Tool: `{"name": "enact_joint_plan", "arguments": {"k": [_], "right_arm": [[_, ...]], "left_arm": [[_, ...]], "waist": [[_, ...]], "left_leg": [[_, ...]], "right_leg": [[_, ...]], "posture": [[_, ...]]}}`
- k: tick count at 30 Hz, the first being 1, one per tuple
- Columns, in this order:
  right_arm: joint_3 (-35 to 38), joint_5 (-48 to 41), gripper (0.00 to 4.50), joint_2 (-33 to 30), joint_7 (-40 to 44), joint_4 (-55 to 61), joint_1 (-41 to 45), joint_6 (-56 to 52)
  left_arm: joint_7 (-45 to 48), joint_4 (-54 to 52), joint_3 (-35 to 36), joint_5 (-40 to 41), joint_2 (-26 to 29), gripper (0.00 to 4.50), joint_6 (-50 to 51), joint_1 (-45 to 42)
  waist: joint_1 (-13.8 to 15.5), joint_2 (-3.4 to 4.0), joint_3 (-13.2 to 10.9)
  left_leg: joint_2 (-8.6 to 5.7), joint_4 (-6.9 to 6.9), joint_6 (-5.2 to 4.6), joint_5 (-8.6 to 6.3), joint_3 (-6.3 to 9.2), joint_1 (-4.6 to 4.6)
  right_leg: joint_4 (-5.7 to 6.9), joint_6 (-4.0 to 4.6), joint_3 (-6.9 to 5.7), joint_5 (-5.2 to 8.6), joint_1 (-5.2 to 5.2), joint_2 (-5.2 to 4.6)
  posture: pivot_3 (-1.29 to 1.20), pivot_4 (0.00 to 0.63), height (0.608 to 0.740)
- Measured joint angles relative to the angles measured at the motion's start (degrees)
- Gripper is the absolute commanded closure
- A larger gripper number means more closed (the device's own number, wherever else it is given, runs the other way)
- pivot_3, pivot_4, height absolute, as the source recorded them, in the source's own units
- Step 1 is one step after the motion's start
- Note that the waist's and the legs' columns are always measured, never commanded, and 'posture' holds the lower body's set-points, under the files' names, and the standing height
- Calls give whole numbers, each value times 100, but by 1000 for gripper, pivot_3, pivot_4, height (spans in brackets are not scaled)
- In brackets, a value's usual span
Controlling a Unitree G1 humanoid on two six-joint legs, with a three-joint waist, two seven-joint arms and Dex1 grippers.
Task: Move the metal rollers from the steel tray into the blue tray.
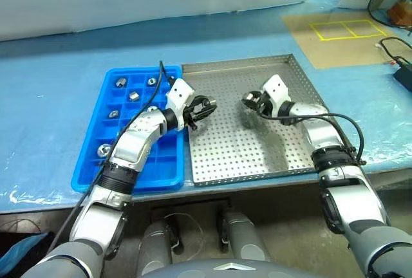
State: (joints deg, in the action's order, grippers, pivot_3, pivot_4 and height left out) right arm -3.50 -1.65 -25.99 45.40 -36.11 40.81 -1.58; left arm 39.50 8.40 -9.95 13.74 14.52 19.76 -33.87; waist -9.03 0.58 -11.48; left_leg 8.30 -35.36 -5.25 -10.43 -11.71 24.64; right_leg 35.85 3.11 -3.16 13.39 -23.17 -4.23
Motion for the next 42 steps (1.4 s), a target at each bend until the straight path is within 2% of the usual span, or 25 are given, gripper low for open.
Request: {"name": "enact_joint_plan", "arguments": {"k": [6,17,18,24,30,32,35,42], "right_arm": [[-188,-75,3314,77,255,1232,-687,-485],[-197,-25,3314,-13,72,1601,-812,-710],[-191,-30,2594,-20,62,1601,-812,-710],[-174,-83,757,-22,61,1651,-812,-726],[-182,-110,757,37,128,1655,-815,-793],[-182,-142,757,90,171,1663,-816,-834],[-196,-177,757,174,206,1661,-810,-844],[-199,-177,757,228,199,1601,-742,-825]], "left_arm": [[446,486,-348,-248,81,2784,132,-230],[772,1132,-801,-965,198,2784,-62,-466],[800,1130,-807,-1001,222,2784,-87,-467],[979,1005,-908,-1213,387,2784,-223,-424],[1111,858,-886,-1186,407,2784,-94,-359],[1250,485,-231,-247,125,2784,518,-201],[1307,-98,235,436,66,2784,926,-261],[1423,-510,325,796,332,2784,1379,-183]], "waist": [[-191,0,0],[-466,1,1],[-484,1,1],[-605,1,1],[-610,1,1],[-606,-2,-2],[-600,-3,-2],[-599,-3,-2]], "left_leg": [[-1,-1,-2,1,3,-1],[-3,-2,-3,0,6,-32],[-3,-2,-3,0,7,-32],[-3,-1,-5,-2,18,-55],[-4,-1,-5,-2,21,-57],[-4,-1,-6,-2,21,-42],[-4,0,-7,-3,22,-43],[-4,1,-6,-3,22,-48]], "right_leg": [[0,-1,-3,-1,2,0],[-13,-4,-8,-1,42,0],[-13,-4,-9,-1,43,0],[-29,-4,-22,-1,76,0],[-35,-5,-27,-1,83,0],[-35,-4,-29,-1,73,-1],[-35,-4,-30,-1,73,-1],[-36,-5,-31,-1,76,-1]], "posture": [[-616,150,740],[-629,150,740],[-629,150,740],[-620,150,740],[-604,150,740],[-596,150,740],[-588,150,740],[-584,150,740]]}}
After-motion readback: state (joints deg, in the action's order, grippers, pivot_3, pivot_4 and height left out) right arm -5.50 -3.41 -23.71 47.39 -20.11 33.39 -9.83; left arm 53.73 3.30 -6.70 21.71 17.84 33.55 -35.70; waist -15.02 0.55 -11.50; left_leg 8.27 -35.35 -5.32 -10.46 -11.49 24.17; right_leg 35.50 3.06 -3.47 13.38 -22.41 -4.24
